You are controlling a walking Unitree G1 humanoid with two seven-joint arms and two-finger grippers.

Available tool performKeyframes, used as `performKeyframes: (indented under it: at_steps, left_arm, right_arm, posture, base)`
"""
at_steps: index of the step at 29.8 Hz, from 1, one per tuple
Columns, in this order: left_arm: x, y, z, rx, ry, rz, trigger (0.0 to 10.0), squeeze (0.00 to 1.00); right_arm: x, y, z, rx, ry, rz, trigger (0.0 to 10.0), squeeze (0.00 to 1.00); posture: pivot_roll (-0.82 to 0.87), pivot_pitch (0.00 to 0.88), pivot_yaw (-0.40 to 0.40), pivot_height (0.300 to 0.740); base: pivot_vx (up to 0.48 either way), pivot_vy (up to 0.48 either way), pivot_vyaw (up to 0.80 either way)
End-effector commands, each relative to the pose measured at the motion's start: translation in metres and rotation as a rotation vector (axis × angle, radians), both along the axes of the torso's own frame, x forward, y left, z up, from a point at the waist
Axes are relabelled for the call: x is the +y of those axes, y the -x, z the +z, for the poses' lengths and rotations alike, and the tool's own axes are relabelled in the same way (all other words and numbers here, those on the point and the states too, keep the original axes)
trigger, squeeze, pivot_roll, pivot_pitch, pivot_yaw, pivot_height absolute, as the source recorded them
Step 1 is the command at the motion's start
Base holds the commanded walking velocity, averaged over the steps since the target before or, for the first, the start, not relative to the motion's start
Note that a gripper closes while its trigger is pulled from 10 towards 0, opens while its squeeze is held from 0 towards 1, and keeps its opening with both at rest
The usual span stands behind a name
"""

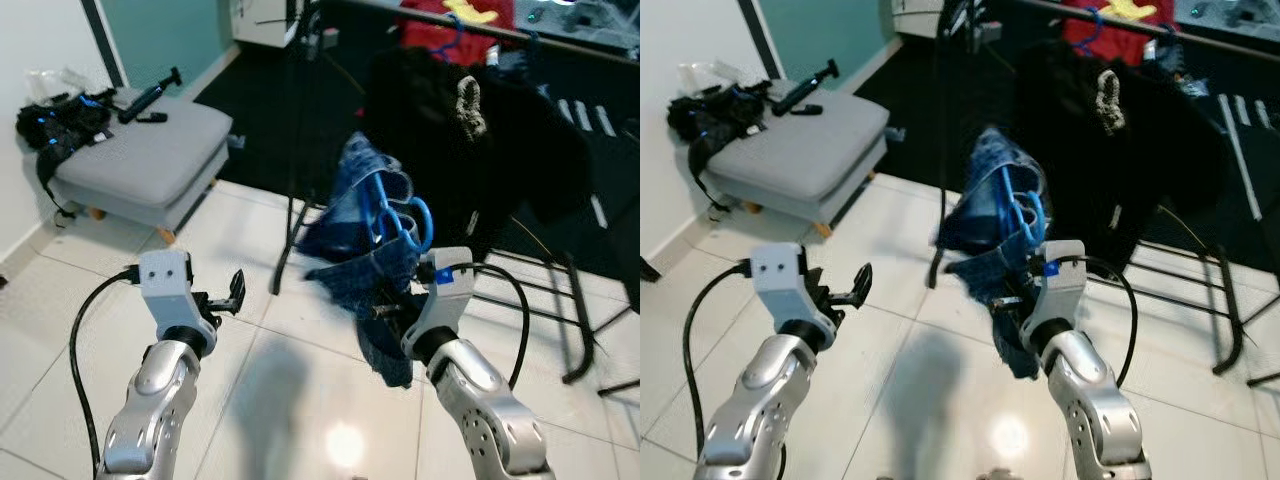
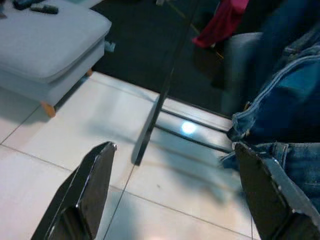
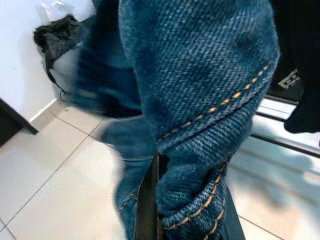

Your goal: Hang hanger

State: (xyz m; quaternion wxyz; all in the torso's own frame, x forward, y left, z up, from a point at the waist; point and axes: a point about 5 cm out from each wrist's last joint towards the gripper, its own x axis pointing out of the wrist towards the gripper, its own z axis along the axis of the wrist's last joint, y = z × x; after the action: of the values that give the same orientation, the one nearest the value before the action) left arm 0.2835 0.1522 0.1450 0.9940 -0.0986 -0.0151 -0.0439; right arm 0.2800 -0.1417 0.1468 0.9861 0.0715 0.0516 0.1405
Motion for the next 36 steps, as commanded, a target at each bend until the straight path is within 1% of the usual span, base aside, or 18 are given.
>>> performKeyframes:
  at_steps: [1, 4, 5, 7, 9, 16, 27, 31, 36]
  left_arm:
    - [-0.003, -0.001, -0.004, 0.016, 0.003, -0.011, 10.0, 0.00]
    - [-0.004, -0.003, -0.002, 0.002, -0.014, -0.025, 10.0, 0.00]
    - [-0.006, -0.003, 0.000, -0.012, -0.039, -0.042, 10.0, 0.00]
    - [-0.006, -0.003, 0.000, -0.012, -0.039, -0.042, 10.0, 0.00]
    - [-0.009, -0.003, 0.002, -0.027, -0.074, -0.062, 10.0, 0.00]
    - [-0.012, -0.003, 0.002, -0.031, -0.097, -0.073, 10.0, 0.00]
    - [-0.013, -0.004, 0.002, -0.033, -0.091, -0.078, 10.0, 0.00]
    - [-0.012, -0.005, 0.001, -0.027, -0.074, -0.069, 10.0, 0.00]
    - [-0.013, -0.005, 0.001, -0.031, -0.087, -0.076, 10.0, 0.00]
  right_arm:
    - [-0.005, -0.001, 0.007, -0.030, -0.006, -0.017, 10.0, 0.00]
    - [-0.007, -0.004, 0.008, -0.028, 0.006, -0.036, 10.0, 0.00]
    - [-0.010, -0.006, 0.009, -0.032, 0.017, -0.056, 10.0, 0.00]
    - [-0.010, -0.006, 0.009, -0.032, 0.017, -0.056, 10.0, 0.00]
    - [-0.015, -0.010, 0.012, -0.045, 0.030, -0.084, 10.0, 0.00]
    - [-0.022, -0.015, 0.018, -0.062, 0.041, -0.105, 10.0, 0.00]
    - [-0.024, -0.019, 0.022, -0.068, 0.044, -0.096, 10.0, 0.00]
    - [-0.021, -0.021, 0.026, -0.072, 0.039, -0.048, 10.0, 0.00]
    - [-0.024, -0.025, 0.032, -0.085, 0.033, -0.054, 10.0, 0.00]
  posture:
    - [0.01, 0.176, -0.055, 0.740]
    - [0.01, 0.177, -0.056, 0.740]
    - [0.01, 0.178, -0.056, 0.740]
    - [0.01, 0.178, -0.056, 0.740]
    - [0.01, 0.179, -0.056, 0.740]
    - [0.01, 0.176, -0.058, 0.740]
    - [0.01, 0.175, -0.062, 0.740]
    - [0.01, 0.175, -0.062, 0.740]
    - [0.01, 0.175, -0.062, 0.740]
  base:
    - [0.480, 0.000, 0.00]
    - [0.480, 0.000, 0.00]
    - [0.480, 0.000, 0.00]
    - [0.480, 0.000, 0.00]
    - [0.480, 0.000, 0.00]
    - [0.436, -0.043, 0.00]
    - [0.318, -0.355, 0.00]
    - [0.438, 0.000, 0.00]
    - [0.480, 0.000, 0.00]
